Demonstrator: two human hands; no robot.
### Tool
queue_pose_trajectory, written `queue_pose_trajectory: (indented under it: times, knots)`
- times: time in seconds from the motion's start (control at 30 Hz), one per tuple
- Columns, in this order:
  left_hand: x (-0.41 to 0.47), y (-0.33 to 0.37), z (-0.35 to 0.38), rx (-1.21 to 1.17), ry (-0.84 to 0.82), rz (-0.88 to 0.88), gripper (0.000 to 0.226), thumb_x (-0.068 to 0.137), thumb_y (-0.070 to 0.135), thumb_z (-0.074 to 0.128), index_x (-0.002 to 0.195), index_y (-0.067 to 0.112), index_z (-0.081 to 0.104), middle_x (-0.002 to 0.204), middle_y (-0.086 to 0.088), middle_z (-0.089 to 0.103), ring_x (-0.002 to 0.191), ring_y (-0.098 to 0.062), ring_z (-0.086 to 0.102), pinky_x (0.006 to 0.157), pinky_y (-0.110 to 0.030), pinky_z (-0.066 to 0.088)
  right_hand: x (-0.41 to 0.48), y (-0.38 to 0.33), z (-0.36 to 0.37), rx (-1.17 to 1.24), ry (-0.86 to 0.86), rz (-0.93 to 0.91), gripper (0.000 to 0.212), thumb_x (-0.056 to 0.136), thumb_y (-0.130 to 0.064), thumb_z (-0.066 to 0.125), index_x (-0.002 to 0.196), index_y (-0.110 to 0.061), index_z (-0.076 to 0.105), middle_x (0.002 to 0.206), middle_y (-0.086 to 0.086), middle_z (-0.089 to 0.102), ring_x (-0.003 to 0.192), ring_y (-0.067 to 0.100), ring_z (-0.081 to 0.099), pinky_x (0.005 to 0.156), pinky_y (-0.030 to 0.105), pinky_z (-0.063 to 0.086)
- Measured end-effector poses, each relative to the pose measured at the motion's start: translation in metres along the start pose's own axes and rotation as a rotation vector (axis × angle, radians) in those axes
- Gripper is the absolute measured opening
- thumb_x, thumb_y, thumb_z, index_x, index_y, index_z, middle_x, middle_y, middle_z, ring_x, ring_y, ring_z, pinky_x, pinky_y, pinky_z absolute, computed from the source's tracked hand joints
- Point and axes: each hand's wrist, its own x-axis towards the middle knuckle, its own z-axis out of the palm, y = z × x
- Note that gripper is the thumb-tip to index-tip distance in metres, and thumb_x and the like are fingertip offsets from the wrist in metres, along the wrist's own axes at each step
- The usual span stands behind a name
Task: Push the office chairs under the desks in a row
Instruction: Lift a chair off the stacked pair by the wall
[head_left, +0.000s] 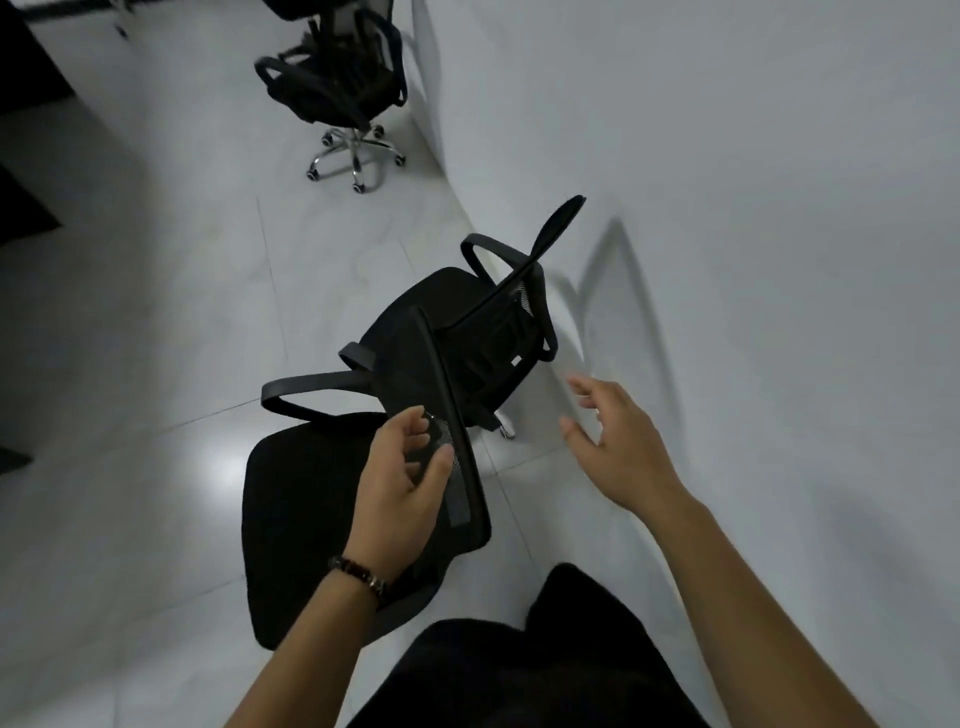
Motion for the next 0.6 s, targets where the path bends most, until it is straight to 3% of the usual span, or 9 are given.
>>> queue_pose_trajectory:
  times: [0.13,0.23,0.3,0.4,0.5,0.6]
  knots:
    - [-0.013,-0.042,0.031,-0.002,0.07,-0.149,0.057,0.09,0.026,0.061,0.141,0.02,0.036,0.132,0.004,0.047,0.12,-0.01,0.047,0.098,-0.031,0.045,0.024,0.011,0.011,-0.101,-0.164,-0.092,0.048,0.095,-0.03,0.055,0.141,-0.026,0.042,0.133,-0.006,0.048,0.121,0.009,0.049,0.101,0.029,0.041]
    - [-0.015,-0.07,0.056,-0.006,0.106,-0.263,0.065,0.086,0.047,0.059,0.141,0.023,0.034,0.133,0.003,0.047,0.119,-0.013,0.048,0.099,-0.041,0.047,0.061,0.011,0.025,-0.187,-0.326,-0.231,0.046,0.097,-0.027,0.054,0.142,-0.022,0.043,0.137,-0.004,0.047,0.124,0.009,0.046,0.099,0.021,0.034]
    - [-0.009,-0.085,0.075,-0.006,0.126,-0.355,0.077,0.079,0.065,0.052,0.142,0.025,0.032,0.135,0.003,0.045,0.121,-0.015,0.047,0.098,-0.044,0.048,0.096,0.01,0.043,-0.272,-0.414,-0.376,0.043,0.098,-0.025,0.052,0.14,-0.019,0.046,0.138,-0.001,0.047,0.124,0.013,0.045,0.102,0.025,0.036]
    - [0.016,-0.093,0.108,-0.044,0.152,-0.512,0.079,0.084,0.064,0.049,0.147,0.024,0.024,0.148,-0.002,0.036,0.133,-0.019,0.037,0.107,-0.047,0.039,0.158,0.011,0.079,-0.446,-0.535,-0.661,0.047,0.097,-0.034,0.051,0.14,-0.017,0.047,0.144,0.006,0.044,0.135,0.021,0.038,0.111,0.041,0.034]
    - [0.047,-0.087,0.135,-0.051,0.188,-0.648,0.077,0.091,0.059,0.045,0.15,0.017,0.019,0.156,-0.006,0.025,0.142,-0.02,0.026,0.115,-0.045,0.027,0.214,0.01,0.11,-0.662,-0.725,-0.878,0.063,0.098,-0.053,0.037,0.151,-0.019,0.03,0.161,0.01,0.018,0.15,0.026,0.006,0.122,0.045,0.005]
    - [0.074,-0.083,0.156,0.04,0.183,-0.732,0.079,0.092,0.064,0.033,0.151,0.016,0.014,0.159,-0.006,0.017,0.145,-0.02,0.018,0.117,-0.045,0.02,0.256,0.011,0.136,-0.848,-0.798,-1.083,0.079,0.093,-0.072,0.017,0.155,-0.023,0.016,0.164,0.01,0.001,0.149,0.025,-0.013,0.119,0.047,-0.013]
